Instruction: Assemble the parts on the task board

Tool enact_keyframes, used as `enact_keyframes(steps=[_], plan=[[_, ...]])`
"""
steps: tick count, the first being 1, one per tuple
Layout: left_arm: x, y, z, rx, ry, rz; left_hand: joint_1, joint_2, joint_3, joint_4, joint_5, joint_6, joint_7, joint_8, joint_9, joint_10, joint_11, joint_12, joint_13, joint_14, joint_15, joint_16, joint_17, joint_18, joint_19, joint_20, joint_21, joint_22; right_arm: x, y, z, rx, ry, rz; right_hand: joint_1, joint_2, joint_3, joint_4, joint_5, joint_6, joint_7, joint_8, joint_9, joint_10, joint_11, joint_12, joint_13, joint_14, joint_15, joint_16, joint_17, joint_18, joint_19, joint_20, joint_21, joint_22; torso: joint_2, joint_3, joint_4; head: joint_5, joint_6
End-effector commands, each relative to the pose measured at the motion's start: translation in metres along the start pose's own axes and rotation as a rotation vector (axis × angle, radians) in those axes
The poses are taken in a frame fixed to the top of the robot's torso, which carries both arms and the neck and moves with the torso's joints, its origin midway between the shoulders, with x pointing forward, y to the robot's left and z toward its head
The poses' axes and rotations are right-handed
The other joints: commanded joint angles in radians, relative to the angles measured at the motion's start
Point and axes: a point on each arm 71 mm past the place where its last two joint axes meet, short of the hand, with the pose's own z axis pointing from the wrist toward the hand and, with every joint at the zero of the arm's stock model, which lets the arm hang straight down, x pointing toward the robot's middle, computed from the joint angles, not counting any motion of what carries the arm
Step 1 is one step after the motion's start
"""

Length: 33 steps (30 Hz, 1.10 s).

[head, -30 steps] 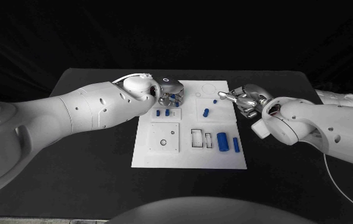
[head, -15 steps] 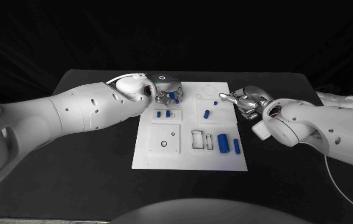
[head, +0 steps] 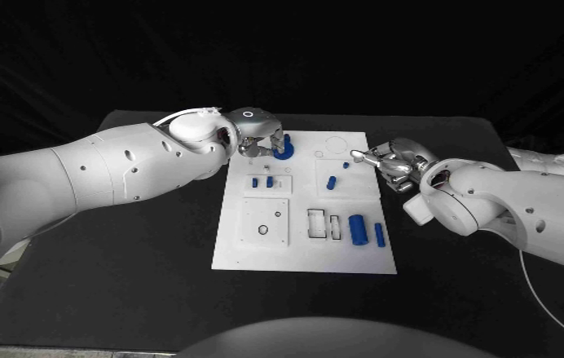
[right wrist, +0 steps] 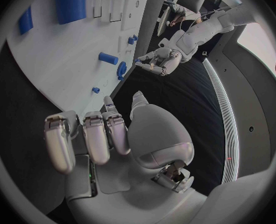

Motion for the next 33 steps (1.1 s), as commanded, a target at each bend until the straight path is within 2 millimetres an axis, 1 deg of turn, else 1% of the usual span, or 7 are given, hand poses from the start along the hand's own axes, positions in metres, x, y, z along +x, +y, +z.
enact_keyframes(steps=[1,10,11,14,24,30,33], plan=[[0.000,0.000,-0.003,0.012,0.024,-0.023,-0.015,0.002,0.004,0.007,0.003,0.004,-0.003,-0.001,0.001,0.001,-0.002,-0.006,0.000,0.106,-0.001,0.003,0.263,-0.008,0.103,-0.005,0.002,0.264,0.001,0.000,0.000,-0.003,0.015,-0.003,-0.001,0.009,-0.006,0.000,0.006,-0.002,0.008,0.006,0.001,0.107,0.003,0.004,0.263,0.104,0.005,0.004,0.263,-0.007,0.105,0.003,0.004,0.263,0.001,0.0000,-0.0002,0.000,-0.001],[0.003,0.005,-0.013,-0.003,0.063,-0.059,-0.017,0.002,0.006,0.009,0.003,0.003,-0.003,-0.003,0.000,-0.002,-0.002,-0.011,-0.001,0.106,-0.001,0.003,0.263,-0.008,0.103,-0.005,0.002,0.264,0.002,0.000,0.000,-0.002,0.015,-0.003,-0.001,0.009,-0.006,0.000,0.006,-0.002,0.008,0.006,0.001,0.107,0.003,0.004,0.263,0.104,0.005,0.004,0.263,-0.007,0.105,0.003,0.004,0.263,0.001,-0.0004,0.0002,0.001,-0.001],[0.004,0.005,-0.014,-0.004,0.066,-0.062,-0.017,0.003,0.006,0.010,0.003,0.002,-0.003,-0.004,0.000,-0.003,-0.002,-0.012,-0.001,0.106,-0.001,0.003,0.263,-0.008,0.103,-0.005,0.002,0.264,0.002,0.000,0.000,-0.002,0.015,-0.003,-0.001,0.009,-0.006,0.000,0.006,-0.002,0.008,0.006,0.001,0.107,0.003,0.004,0.263,0.104,0.005,0.004,0.263,-0.007,0.105,0.003,0.004,0.263,0.001,-0.0006,-0.0003,0.002,-0.005],[0.005,0.006,-0.016,-0.009,0.079,-0.070,-0.018,0.003,0.008,0.010,0.003,0.001,-0.004,-0.005,0.000,-0.005,-0.002,-0.014,-0.001,0.106,-0.002,0.003,0.263,-0.008,0.103,-0.005,0.002,0.264,0.002,0.000,0.000,-0.002,0.015,-0.003,-0.001,0.009,-0.006,0.000,0.006,-0.002,0.008,0.006,0.001,0.107,0.003,0.004,0.263,0.104,0.005,0.004,0.263,-0.007,0.105,0.003,0.004,0.263,0.001,-0.0008,-0.0013,0.002,-0.002],[0.009,0.008,-0.013,-0.038,0.135,-0.077,-0.018,0.004,0.012,0.010,0.003,-0.004,-0.004,-0.009,-0.002,-0.011,-0.002,-0.017,-0.001,0.106,-0.002,0.003,0.263,-0.008,0.103,-0.006,0.002,0.264,0.001,-0.001,0.000,-0.001,0.017,-0.003,-0.001,0.009,-0.007,0.000,0.006,-0.002,0.008,0.006,0.001,0.107,0.003,0.004,0.263,0.104,0.005,0.004,0.263,-0.007,0.105,0.003,0.004,0.263,0.001,-0.0009,-0.0011,0.008,-0.003],[0.011,0.010,-0.010,-0.054,0.149,-0.076,-0.018,0.004,0.013,0.010,0.003,-0.004,-0.004,-0.009,-0.002,-0.012,-0.002,-0.017,-0.001,0.106,-0.002,0.003,0.263,-0.008,0.103,-0.006,0.002,0.264,0.002,0.000,0.000,-0.003,0.020,-0.003,-0.001,0.008,-0.007,0.000,0.006,-0.002,0.008,0.006,0.001,0.107,0.003,0.004,0.263,0.104,0.005,0.004,0.263,-0.007,0.105,0.003,0.004,0.263,0.002,-0.0010,-0.0007,0.007,-0.002],[0.013,0.011,-0.009,-0.061,0.152,-0.074,-0.017,0.004,0.014,0.009,0.003,-0.005,-0.004,-0.010,-0.002,-0.013,-0.002,-0.017,-0.001,0.106,-0.002,0.003,0.263,-0.008,0.103,-0.006,0.002,0.264,0.002,0.000,0.000,-0.004,0.021,-0.003,-0.001,0.008,-0.007,0.000,0.006,-0.002,0.008,0.006,0.001,0.107,0.003,0.004,0.263,0.104,0.005,0.004,0.263,-0.007,0.105,0.003,0.004,0.263,0.001,-0.0007,-0.0004,0.008,-0.006]])
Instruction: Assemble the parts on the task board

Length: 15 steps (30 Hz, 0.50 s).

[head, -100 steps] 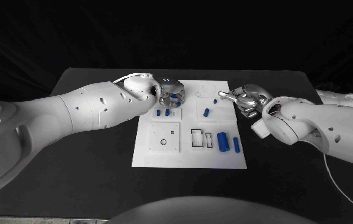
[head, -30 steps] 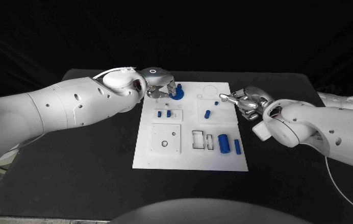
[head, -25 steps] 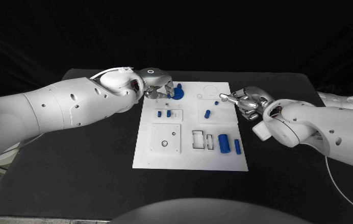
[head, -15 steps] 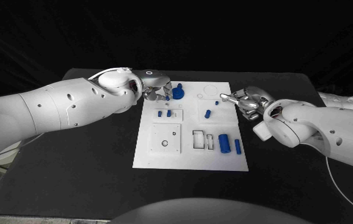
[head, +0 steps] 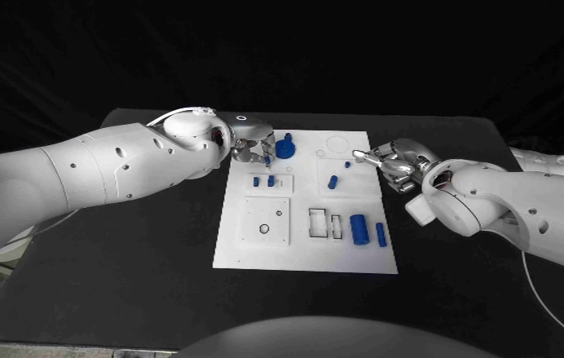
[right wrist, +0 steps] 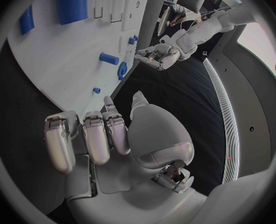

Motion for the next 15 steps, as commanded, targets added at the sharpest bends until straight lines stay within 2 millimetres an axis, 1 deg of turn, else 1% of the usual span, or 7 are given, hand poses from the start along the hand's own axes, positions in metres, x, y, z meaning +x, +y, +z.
enact_keyframes(steps=[1,5,8,10,13,15], plan=[[0.0030,0.0007,0.0019,-0.015,0.031,-0.008,-0.006,0.001,0.005,-0.001,0.006,-0.003,-0.003,0.001,0.001,-0.009,0.001,-0.006,0.001,0.106,-0.002,0.003,0.263,-0.008,0.103,-0.006,0.002,0.264,0.0019,0.0005,0.0000,-0.006,0.018,-0.003,-0.001,0.008,-0.007,0.000,0.006,-0.002,0.008,0.006,0.002,0.107,0.003,0.004,0.263,0.104,0.005,0.004,0.263,-0.007,0.105,0.003,0.004,0.263,-0.001,0.0002,0.0006,0.001,-0.005],[0.0043,0.0032,0.0029,-0.026,0.031,-0.006,-0.005,0.001,0.007,-0.001,0.006,-0.003,-0.002,0.001,0.001,-0.008,0.001,-0.004,0.002,0.106,-0.002,0.003,0.263,-0.008,0.103,-0.006,0.002,0.264,0.0017,0.0003,-0.0003,-0.006,0.017,-0.003,-0.001,0.008,-0.007,0.000,0.006,-0.002,0.008,0.006,0.002,0.107,0.003,0.004,0.263,0.104,0.005,0.004,0.263,-0.007,0.105,0.003,0.004,0.263,0.000,0.0006,-0.0006,0.002,-0.004],[0.0048,0.0054,0.0035,-0.033,0.032,-0.004,-0.005,0.001,0.007,-0.002,0.006,-0.002,-0.001,0.001,0.001,-0.007,0.003,-0.004,0.002,0.106,-0.002,0.003,0.263,-0.008,0.103,-0.006,0.002,0.264,0.0015,0.0002,-0.0007,-0.006,0.016,-0.003,-0.001,0.008,-0.007,0.000,0.006,-0.002,0.008,0.006,0.002,0.107,0.003,0.004,0.263,0.104,0.005,0.004,0.263,-0.007,0.105,0.003,0.004,0.263,0.000,0.0006,0.0001,0.002,-0.004],[0.0053,0.0063,0.0038,-0.035,0.034,-0.004,-0.004,0.001,0.007,-0.002,0.006,-0.002,-0.001,0.001,0.001,-0.007,0.003,-0.004,0.002,0.106,-0.002,0.003,0.263,-0.008,0.103,-0.006,0.002,0.264,0.0015,0.0002,-0.0008,-0.006,0.016,-0.003,-0.001,0.008,-0.007,0.000,0.006,-0.002,0.008,0.006,0.002,0.107,0.003,0.004,0.263,0.104,0.005,0.004,0.263,-0.007,0.105,0.003,0.004,0.263,-0.001,0.0013,-0.0001,0.001,-0.004],[0.0062,0.0062,0.0044,-0.034,0.038,-0.005,-0.004,0.001,0.008,-0.002,0.006,-0.003,-0.001,0.000,0.001,-0.008,0.003,-0.004,0.002,0.106,-0.002,0.003,0.263,-0.008,0.103,-0.006,0.002,0.264,0.0015,0.0003,-0.0008,-0.007,0.015,-0.003,-0.001,0.008,-0.007,0.000,0.006,-0.002,0.008,0.006,0.002,0.107,0.003,0.004,0.263,0.104,0.005,0.004,0.263,-0.007,0.105,0.003,0.004,0.263,-0.001,0.0004,-0.0014,-0.004,-0.007],[0.0066,0.0054,0.0049,-0.031,0.041,-0.005,-0.004,0.001,0.008,-0.002,0.006,-0.003,-0.001,0.000,0.001,-0.008,0.003,-0.004,0.002,0.106,-0.002,0.003,0.263,-0.008,0.103,-0.006,0.002,0.264,0.0016,0.0004,-0.0009,-0.007,0.015,-0.002,-0.001,0.008,-0.007,0.000,0.006,-0.002,0.008,0.006,0.002,0.107,0.003,0.004,0.263,0.104,0.005,0.004,0.263,-0.007,0.105,0.003,0.004,0.263,-0.001,0.0000,-0.0013,-0.004,-0.008]])
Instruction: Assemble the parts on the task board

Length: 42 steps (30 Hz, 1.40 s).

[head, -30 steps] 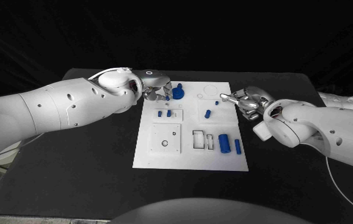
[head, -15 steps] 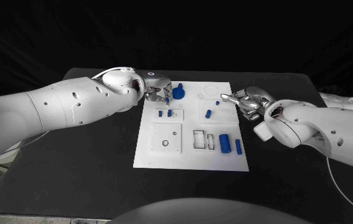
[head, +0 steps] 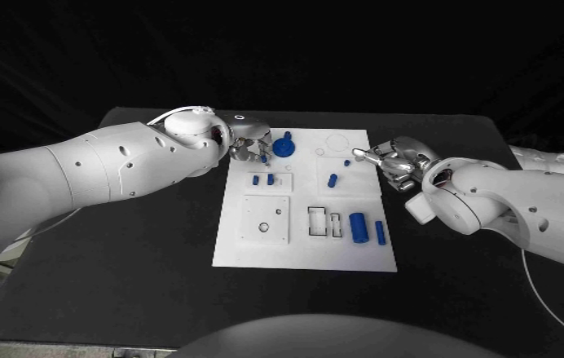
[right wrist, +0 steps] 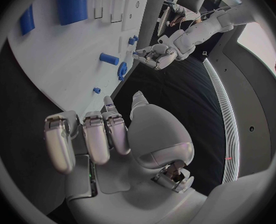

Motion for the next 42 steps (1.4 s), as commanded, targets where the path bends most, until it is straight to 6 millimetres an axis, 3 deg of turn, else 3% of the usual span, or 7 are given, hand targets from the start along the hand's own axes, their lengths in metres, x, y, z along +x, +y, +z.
enact_keyframes(steps=[1,17,42], plan=[[0.0015,-0.0028,0.0017,0.006,0.020,-0.003,-0.004,0.001,0.005,0.001,0.003,-0.003,0.000,0.004,0.001,-0.005,-0.001,-0.004,0.001,0.106,-0.001,0.003,0.263,-0.008,0.103,-0.006,0.002,0.263,0.0016,0.0005,-0.0003,-0.007,0.014,-0.003,-0.001,0.008,-0.007,0.000,0.006,-0.002,0.008,0.006,0.001,0.107,0.003,0.004,0.263,0.104,0.005,0.004,0.263,-0.007,0.105,0.003,0.004,0.263,0.000,-0.0002,-0.0009,-0.003,-0.002],[0.0029,-0.0096,0.0058,0.030,0.038,-0.004,-0.004,0.000,0.006,0.001,0.003,-0.004,-0.001,0.003,0.000,-0.007,-0.001,-0.005,0.000,0.106,-0.001,0.003,0.263,-0.008,0.103,-0.006,0.002,0.263,0.0016,0.0003,0.0000,-0.006,0.013,-0.003,-0.001,0.008,-0.007,0.000,0.006,-0.002,0.008,0.006,0.001,0.107,0.003,0.004,0.263,0.104,0.005,0.004,0.263,-0.007,0.105,0.003,0.004,0.263,0.000,0.0004,0.0022,-0.007,-0.003],[0.0057,-0.0081,0.0074,0.016,0.072,0.016,-0.002,-0.003,0.014,0.000,0.003,-0.015,-0.006,-0.005,-0.002,-0.023,-0.005,-0.006,0.000,0.106,-0.003,0.003,0.263,-0.008,0.103,-0.006,0.002,0.263,0.0063,0.0023,-0.0025,-0.006,0.036,0.003,0.000,0.009,-0.008,-0.001,0.007,-0.001,0.008,0.006,0.001,0.107,0.004,0.004,0.263,0.104,0.005,0.004,0.263,-0.007,0.105,0.003,0.004,0.263,0.000,0.0007,0.0006,-0.006,-0.005]])
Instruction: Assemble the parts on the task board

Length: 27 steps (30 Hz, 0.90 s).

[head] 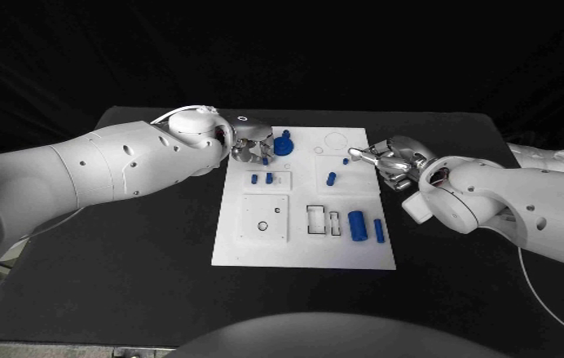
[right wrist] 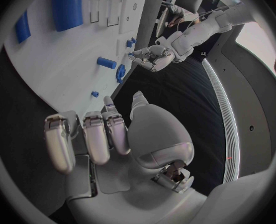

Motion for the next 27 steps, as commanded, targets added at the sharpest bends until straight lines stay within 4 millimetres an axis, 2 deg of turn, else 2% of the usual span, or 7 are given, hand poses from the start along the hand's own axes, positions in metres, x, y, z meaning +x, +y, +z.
enact_keyframes(steps=[1,9,17,21,23,27], plan=[[0.0027,-0.0010,0.0009,0.002,0.028,0.015,-0.001,-0.002,0.007,-0.001,0.004,-0.010,-0.001,-0.005,-0.001,-0.009,-0.002,-0.006,0.001,0.106,-0.003,0.003,0.263,-0.008,0.103,-0.006,0.002,0.263,0.0017,-0.0001,-0.0005,-0.001,0.019,-0.001,0.000,0.009,-0.005,0.002,0.006,-0.001,0.008,0.006,0.002,0.107,0.004,0.004,0.263,0.104,0.005,0.004,0.263,-0.007,0.105,0.003,0.004,0.263,0.000,0.0004,-0.0006,0.000,0.000],[0.0056,0.0000,0.0013,-0.001,0.036,0.014,-0.002,-0.003,0.008,-0.001,0.004,-0.012,-0.002,-0.007,-0.001,-0.013,-0.003,-0.007,0.001,0.106,-0.004,0.003,0.263,-0.008,0.103,-0.006,0.002,0.263,0.0012,-0.0005,-0.0004,0.000,0.017,-0.001,0.000,0.009,-0.005,0.002,0.006,-0.001,0.008,0.006,0.002,0.107,0.004,0.004,0.263,0.104,0.005,0.004,0.263,-0.007,0.105,0.003,0.004,0.263,0.000,0.0003,-0.0001,-0.001,-0.001],[0.0084,-0.0012,0.0032,-0.002,0.046,0.012,-0.014,-0.021,0.002,0.002,0.004,-0.032,0.001,-0.020,-0.006,-0.044,0.002,-0.007,0.001,0.106,-0.002,0.003,0.263,-0.008,0.103,-0.006,0.002,0.263,0.0016,-0.0005,0.0005,0.001,0.018,-0.002,0.000,0.009,-0.005,0.002,0.006,-0.001,0.008,0.006,0.002,0.107,0.004,0.004,0.263,0.104,0.005,0.004,0.263,-0.007,0.105,0.003,0.004,0.263,-0.002,0.0005,-0.0012,0.002,-0.001],[0.0091,-0.0016,0.0038,-0.006,0.048,0.011,-0.028,-0.042,-0.011,0.004,0.004,-0.054,0.002,-0.031,-0.012,-0.073,0.004,-0.008,0.000,0.106,0.000,0.003,0.263,-0.008,0.103,-0.006,0.002,0.263,0.0018,-0.0004,0.0006,0.001,0.019,-0.002,0.000,0.009,-0.005,0.002,0.006,-0.001,0.008,0.006,0.002,0.107,0.004,0.004,0.263,0.104,0.005,0.004,0.263,-0.007,0.105,0.003,0.004,0.263,0.000,0.0005,0.0000,-0.001,0.001],[0.0097,-0.0016,0.0040,-0.011,0.054,0.011,-0.042,-0.072,-0.027,0.004,0.004,-0.078,0.004,-0.040,-0.018,-0.098,0.008,-0.008,0.000,0.106,0.002,0.003,0.263,-0.008,0.103,-0.005,0.002,0.263,0.0017,-0.0005,0.0006,0.001,0.019,-0.002,0.000,0.009,-0.005,0.002,0.006,-0.001,0.008,0.006,0.002,0.107,0.004,0.004,0.263,0.104,0.005,0.004,0.263,-0.007,0.105,0.003,0.004,0.263,-0.001,0.0002,-0.0003,0.000,0.001],[0.0109,-0.0013,0.0039,-0.014,0.066,0.010,-0.047,-0.109,-0.047,0.000,0.004,-0.106,0.006,-0.040,-0.025,-0.124,0.012,-0.007,0.001,0.106,0.007,0.003,0.263,-0.008,0.103,-0.004,0.002,0.263,0.0015,-0.0008,0.0004,0.002,0.020,-0.002,0.000,0.009,-0.006,0.002,0.006,-0.001,0.008,0.007,0.002,0.107,0.004,0.004,0.263,0.104,0.005,0.004,0.263,-0.007,0.105,0.003,0.004,0.263,0.000,0.0003,0.0001,-0.003,0.002]])
